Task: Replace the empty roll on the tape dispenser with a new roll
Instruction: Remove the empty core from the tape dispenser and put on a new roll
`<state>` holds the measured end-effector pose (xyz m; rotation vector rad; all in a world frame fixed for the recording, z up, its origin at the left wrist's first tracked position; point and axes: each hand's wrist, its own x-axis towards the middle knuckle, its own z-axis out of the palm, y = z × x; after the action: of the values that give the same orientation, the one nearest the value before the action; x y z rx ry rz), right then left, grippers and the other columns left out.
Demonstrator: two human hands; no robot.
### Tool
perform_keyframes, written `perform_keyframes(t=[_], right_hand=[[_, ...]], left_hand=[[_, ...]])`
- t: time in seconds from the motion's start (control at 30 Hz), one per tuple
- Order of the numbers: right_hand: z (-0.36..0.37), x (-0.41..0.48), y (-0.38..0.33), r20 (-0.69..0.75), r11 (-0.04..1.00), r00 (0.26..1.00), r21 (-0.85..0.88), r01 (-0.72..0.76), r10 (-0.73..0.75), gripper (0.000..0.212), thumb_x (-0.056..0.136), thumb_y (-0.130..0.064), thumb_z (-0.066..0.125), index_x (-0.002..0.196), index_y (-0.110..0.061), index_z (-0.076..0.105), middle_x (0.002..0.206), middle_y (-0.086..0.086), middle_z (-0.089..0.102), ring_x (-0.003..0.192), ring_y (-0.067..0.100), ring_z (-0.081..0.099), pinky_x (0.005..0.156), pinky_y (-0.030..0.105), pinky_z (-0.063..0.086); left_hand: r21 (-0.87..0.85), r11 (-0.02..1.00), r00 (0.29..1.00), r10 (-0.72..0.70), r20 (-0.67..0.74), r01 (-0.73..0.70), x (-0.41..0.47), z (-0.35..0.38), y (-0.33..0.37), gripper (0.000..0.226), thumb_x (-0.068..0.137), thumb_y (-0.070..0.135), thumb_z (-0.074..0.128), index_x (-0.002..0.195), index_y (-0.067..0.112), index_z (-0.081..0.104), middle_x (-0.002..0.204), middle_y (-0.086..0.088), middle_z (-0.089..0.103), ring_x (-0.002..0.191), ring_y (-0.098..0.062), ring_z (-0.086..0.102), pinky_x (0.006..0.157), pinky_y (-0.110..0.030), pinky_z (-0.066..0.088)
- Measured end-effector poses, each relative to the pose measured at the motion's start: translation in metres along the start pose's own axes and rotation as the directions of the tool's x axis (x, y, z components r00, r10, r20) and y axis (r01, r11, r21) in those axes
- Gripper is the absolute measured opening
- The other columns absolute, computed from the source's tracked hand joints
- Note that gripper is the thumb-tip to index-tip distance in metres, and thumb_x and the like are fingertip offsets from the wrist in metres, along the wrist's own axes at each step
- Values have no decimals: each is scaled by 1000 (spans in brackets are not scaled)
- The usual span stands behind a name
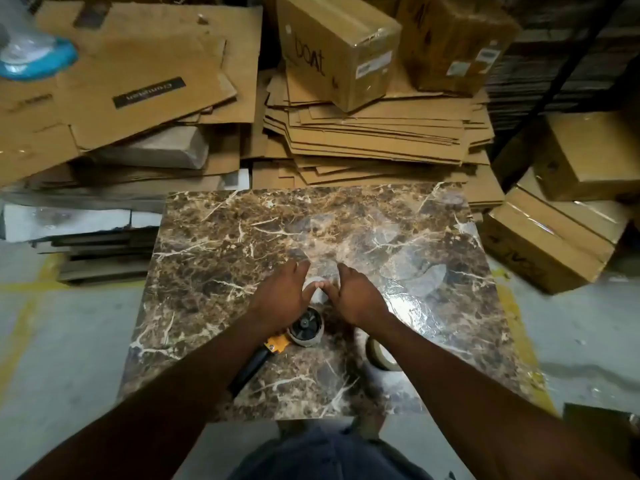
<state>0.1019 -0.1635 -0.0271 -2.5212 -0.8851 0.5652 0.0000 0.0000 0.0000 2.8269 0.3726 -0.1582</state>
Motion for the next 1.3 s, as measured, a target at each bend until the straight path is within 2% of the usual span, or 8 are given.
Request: perform_keyframes(t=[0.3, 0.53, 0.63, 0.73, 0.87, 0.97, 1.13, 1.3], right_hand=[[44, -24, 2, 152, 997, 988, 77, -25, 13, 44, 99, -55, 46, 113, -13, 51, 104, 14, 65, 93, 32, 62, 77, 43, 50], [62, -27, -4, 210, 990, 976, 122, -77, 50, 36, 104, -42, 43, 106, -7, 54, 99, 19, 67, 90, 37, 64, 70, 38, 45], [67, -26, -7, 242, 983, 966, 137, -124, 88, 32, 105, -33, 45, 106, -3, 55, 101, 23, 68, 92, 38, 64, 70, 35, 40], [70, -27, -11, 263, 963, 952, 174, -207, 158, 26, 103, -28, 49, 97, -3, 55, 100, 23, 68, 93, 38, 64, 70, 35, 40], [74, -26, -15, 255, 907, 923, 236, -348, 288, 38, 97, -28, 57, 65, -17, 43, 71, 9, 56, 70, 27, 54, 62, 30, 34], [77, -27, -19, 236, 874, 909, 274, -401, 343, 43, 95, -27, 60, 58, -18, 40, 59, -1, 45, 58, 20, 47, 49, 29, 27], [80, -26, -27, 218, 843, 884, 276, -462, 413, 36, 90, -19, 62, 60, -14, 44, 63, 3, 51, 61, 24, 50, 45, 27, 27], [80, -23, -33, 209, 823, 856, 242, -514, 473, 37, 86, -14, 62, 58, -14, 40, 74, 10, 56, 65, 27, 51, 45, 27, 24]], left_hand=[[-75, 996, 985, -29, 168, 42, -23, 42, -5, 27, 100, 24, 49, 118, 10, 64, 117, -14, 64, 108, -31, 61, 89, -42, 47], [-196, 963, 962, -136, 238, 185, -27, 45, -17, 43, 88, 34, 36, 117, 19, 64, 101, -11, 73, 92, -33, 68, 73, -41, 54], [-238, 932, 944, -210, 255, 272, -25, 52, -17, 39, 90, 26, 50, 124, 17, 67, 108, -11, 74, 98, -33, 68, 83, -40, 57], [-196, 918, 904, -269, 333, 345, -23, 62, -19, 25, 93, 20, 57, 111, 9, 70, 108, -15, 74, 98, -34, 68, 79, -38, 54], [-249, 886, 881, -282, 381, 392, -16, 65, -21, 24, 90, 9, 59, 111, 4, 69, 109, -20, 73, 101, -39, 68, 75, -34, 50], [-259, 865, 870, -320, 375, 430, -15, 65, -22, 30, 86, 8, 60, 113, 8, 72, 109, -16, 75, 102, -37, 69, 83, -40, 59], [-315, 853, 890, -313, 331, 416, -17, 72, -17, 39, 86, 3, 60, 123, 10, 72, 116, -16, 75, 108, -37, 69, 89, -39, 57], [-312, 826, 860, -348, 373, 469, -14, 72, -19, 32, 84, 6, 64, 114, 9, 77, 107, -15, 77, 98, -34, 71, 83, -40, 61]])
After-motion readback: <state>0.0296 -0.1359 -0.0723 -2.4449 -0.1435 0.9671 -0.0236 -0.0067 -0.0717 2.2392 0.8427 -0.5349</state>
